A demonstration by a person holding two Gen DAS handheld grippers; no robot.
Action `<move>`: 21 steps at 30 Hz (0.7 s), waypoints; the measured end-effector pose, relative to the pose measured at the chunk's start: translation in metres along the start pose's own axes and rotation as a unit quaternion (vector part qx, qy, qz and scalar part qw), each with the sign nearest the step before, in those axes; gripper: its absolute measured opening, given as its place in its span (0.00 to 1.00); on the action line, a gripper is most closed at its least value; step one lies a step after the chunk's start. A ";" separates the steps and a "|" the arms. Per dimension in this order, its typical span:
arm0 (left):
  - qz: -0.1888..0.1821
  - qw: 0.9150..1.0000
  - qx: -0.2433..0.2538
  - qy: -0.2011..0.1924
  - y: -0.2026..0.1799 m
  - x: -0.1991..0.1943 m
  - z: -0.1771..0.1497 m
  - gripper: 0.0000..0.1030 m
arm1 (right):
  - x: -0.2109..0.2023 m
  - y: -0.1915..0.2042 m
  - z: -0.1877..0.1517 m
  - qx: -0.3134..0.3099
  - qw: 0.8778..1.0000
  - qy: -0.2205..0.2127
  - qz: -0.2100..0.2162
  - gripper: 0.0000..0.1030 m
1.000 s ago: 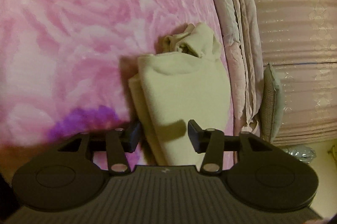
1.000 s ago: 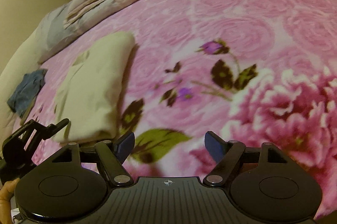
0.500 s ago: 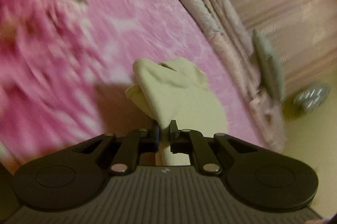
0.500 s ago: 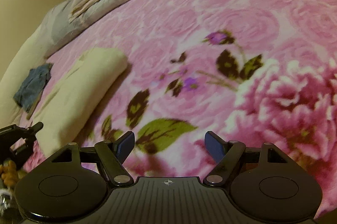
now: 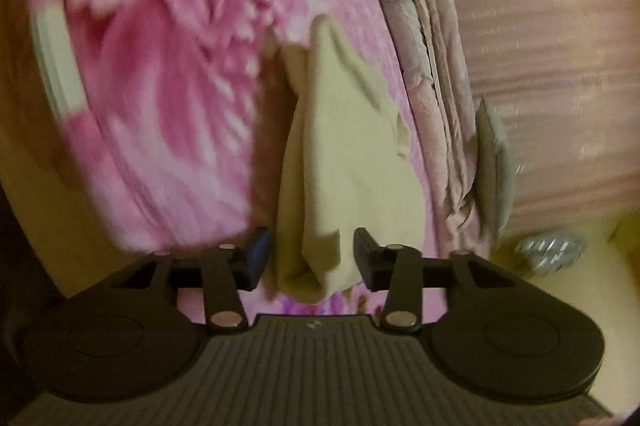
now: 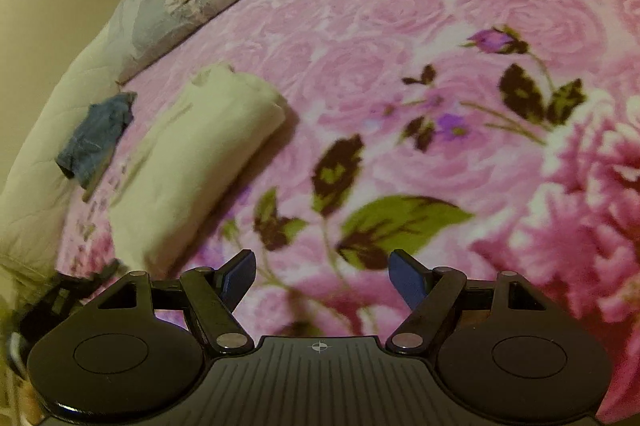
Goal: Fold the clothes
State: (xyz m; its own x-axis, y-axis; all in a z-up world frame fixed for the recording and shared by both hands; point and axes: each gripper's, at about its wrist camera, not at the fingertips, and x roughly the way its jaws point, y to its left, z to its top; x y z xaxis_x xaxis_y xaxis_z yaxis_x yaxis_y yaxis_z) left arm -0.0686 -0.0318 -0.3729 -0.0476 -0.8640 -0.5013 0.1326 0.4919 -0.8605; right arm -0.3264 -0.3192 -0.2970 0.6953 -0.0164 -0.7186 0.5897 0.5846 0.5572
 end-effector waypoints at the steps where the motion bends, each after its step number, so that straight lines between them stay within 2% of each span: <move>1: -0.002 1.000 0.001 0.002 -0.001 0.003 -0.001 0.09 | 0.001 -0.001 0.003 0.014 1.000 -0.005 0.014 0.74; 5: 0.019 0.995 0.095 0.005 -0.026 -0.005 0.012 0.07 | 0.011 -0.005 0.018 0.079 0.994 -0.011 0.072 0.74; 10: 0.064 0.981 0.179 -0.028 -0.044 -0.042 0.051 0.07 | 0.040 -0.006 0.036 0.135 0.983 0.004 0.125 0.74; 13: 0.076 0.981 0.176 -0.011 -0.038 -0.044 0.069 0.07 | 0.062 -0.001 0.040 0.162 0.973 0.014 0.162 0.74; 17: 0.055 0.989 0.137 0.001 -0.026 -0.040 0.070 0.23 | 0.096 0.005 0.042 0.176 0.966 0.029 0.189 0.74; 18: 0.051 0.991 0.126 0.007 -0.023 -0.036 0.067 0.23 | 0.100 0.008 0.043 0.167 0.968 0.021 0.187 0.74; 19: 0.049 0.992 0.119 0.010 -0.020 -0.034 0.066 0.22 | 0.104 0.012 0.043 0.158 0.970 0.014 0.185 0.55; 21: 0.052 0.991 0.125 0.005 -0.018 -0.031 0.066 0.11 | 0.107 0.017 0.042 0.150 0.973 0.012 0.174 0.41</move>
State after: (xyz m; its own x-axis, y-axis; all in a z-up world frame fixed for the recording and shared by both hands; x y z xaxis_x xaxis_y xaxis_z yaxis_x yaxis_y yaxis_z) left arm -0.0047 -0.0212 -0.3359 -0.0294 -0.8082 -0.5882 0.3787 0.5356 -0.7548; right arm -0.2248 -0.3451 -0.3464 0.8662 0.1616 -0.4728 0.4166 0.2889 0.8620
